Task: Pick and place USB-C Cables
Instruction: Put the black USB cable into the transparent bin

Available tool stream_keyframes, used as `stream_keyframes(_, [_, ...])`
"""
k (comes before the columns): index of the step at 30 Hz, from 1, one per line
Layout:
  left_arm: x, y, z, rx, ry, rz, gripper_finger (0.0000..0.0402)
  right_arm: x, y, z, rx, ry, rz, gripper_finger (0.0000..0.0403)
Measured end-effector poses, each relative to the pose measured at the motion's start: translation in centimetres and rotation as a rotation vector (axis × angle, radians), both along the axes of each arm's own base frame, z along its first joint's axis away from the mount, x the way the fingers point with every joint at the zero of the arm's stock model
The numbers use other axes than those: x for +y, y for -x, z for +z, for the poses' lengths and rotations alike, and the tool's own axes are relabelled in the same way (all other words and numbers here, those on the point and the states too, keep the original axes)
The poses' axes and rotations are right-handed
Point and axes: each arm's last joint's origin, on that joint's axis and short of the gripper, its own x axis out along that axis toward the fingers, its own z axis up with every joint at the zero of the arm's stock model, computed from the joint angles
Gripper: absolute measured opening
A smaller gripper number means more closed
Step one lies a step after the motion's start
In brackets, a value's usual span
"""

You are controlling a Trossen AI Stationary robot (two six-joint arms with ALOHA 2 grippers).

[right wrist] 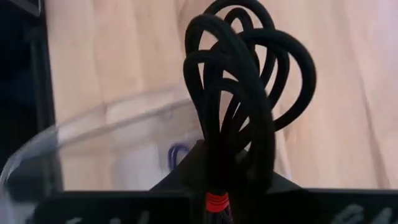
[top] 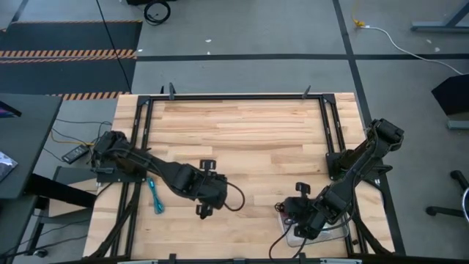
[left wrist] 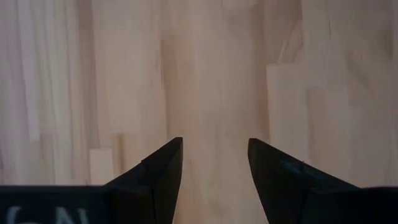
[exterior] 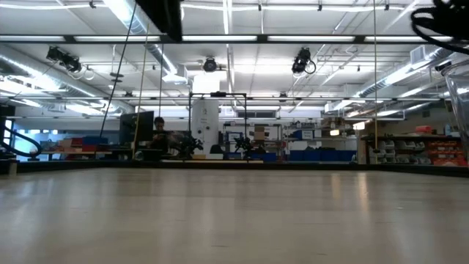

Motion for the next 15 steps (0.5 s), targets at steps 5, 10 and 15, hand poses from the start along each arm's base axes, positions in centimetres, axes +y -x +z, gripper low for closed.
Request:
stream_keyframes(5, [-1.3, 1.0, -0.1, 0.02, 0.019, 0.041, 0.0189, 0.3, 0.2, 1.9, 0.062, -0.019, 0.031, 0.003])
stream_keyframes(10, [-2.6, 2.4, -0.2, 0.015, -0.024, 0.134, 0.0189, 0.9, 0.9, 4.2, 0.136, -0.05, 0.057, 0.003])
stream_keyframes(15, [-4.5, 4.4, -0.3, 0.012, -0.05, 0.208, 0.0189, 1.7, 2.8, 4.4, 0.331, -0.139, 0.118, 0.003])
